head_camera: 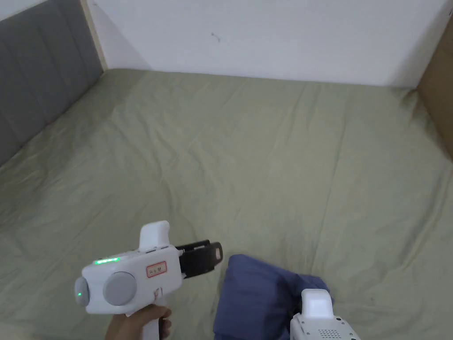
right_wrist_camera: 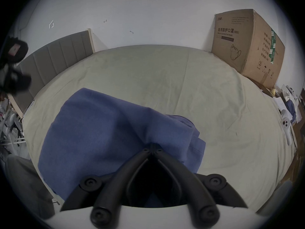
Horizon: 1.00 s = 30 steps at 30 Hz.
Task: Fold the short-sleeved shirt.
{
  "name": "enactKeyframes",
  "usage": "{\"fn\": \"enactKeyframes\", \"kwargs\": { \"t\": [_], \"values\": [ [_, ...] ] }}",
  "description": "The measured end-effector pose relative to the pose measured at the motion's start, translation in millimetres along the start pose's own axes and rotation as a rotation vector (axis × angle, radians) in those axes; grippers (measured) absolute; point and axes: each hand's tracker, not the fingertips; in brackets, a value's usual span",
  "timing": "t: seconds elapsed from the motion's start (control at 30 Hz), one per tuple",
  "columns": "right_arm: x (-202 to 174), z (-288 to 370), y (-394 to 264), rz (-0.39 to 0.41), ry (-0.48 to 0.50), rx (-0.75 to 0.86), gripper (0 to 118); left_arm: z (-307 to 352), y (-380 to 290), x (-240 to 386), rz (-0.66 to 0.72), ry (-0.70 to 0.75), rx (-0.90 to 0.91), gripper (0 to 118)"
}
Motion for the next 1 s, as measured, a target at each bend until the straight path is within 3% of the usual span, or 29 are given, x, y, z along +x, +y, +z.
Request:
{"fn": "enactKeyframes", "kwargs": {
  "t": [0.37,0.43,0.47,0.5,0.53,0.6,0.67,0.77,1.0],
  "values": [
    [5.7,1.8,-1.6,-0.034,0.036,0.000,0,-87.0,-25.8,-16.3,0.044,-0.051,-0.310,97],
    [6.2,1.2,-2.1,-0.041,0.036,0.000,0,-93.9,-30.6,-13.5,0.025,-0.072,-0.351,82],
    [6.8,1.6,-2.1,-0.041,0.037,0.000,0,-95.7,-33.4,-9.6,-0.003,-0.065,-0.376,60],
    [6.6,1.5,-1.7,-0.041,0.038,-0.001,0,-97.7,-37.0,-5.8,-0.029,-0.058,-0.390,48],
    [7.2,1.6,-1.3,-0.041,0.041,-0.003,0,-99.3,-40.5,-1.7,-0.069,-0.038,-0.380,46],
    [9.7,2.7,-0.2,-0.042,0.049,-0.006,0,-100.8,-42.1,0.7,-0.088,-0.032,-0.371,30],
    [9.9,6.2,2.7,-0.049,0.053,-0.007,0,-99.7,-40.6,-0.9,-0.043,-0.048,-0.365,23],
    [10.6,14.6,9.2,-0.045,0.057,0.001,0,-89.2,-35.4,2.2,-0.100,-0.051,-0.340,20],
    [17.3,44.9,43.4,-0.004,0.054,0.143,0,-54.8,8.0,-32.9,-0.173,0.033,-0.304,19]
  ]
}}
